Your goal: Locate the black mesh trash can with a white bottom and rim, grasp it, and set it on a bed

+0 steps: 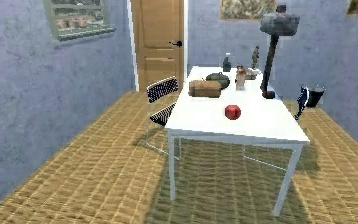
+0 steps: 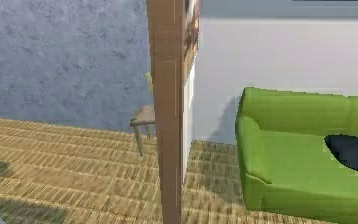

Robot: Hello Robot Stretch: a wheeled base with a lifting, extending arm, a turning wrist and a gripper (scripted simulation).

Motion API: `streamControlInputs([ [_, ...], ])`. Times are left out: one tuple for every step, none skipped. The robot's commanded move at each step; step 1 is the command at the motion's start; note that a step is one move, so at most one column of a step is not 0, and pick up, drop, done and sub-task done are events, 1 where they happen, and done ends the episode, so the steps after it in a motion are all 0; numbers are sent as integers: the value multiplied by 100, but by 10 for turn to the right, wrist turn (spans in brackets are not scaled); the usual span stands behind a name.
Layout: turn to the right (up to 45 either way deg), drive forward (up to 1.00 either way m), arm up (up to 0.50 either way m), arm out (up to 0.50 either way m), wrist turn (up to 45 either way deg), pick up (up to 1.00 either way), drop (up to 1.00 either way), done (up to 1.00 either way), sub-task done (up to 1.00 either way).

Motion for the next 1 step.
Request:
streamControlInputs([
  [450, 0, 0, 0, 0, 0, 0, 0, 0],
])
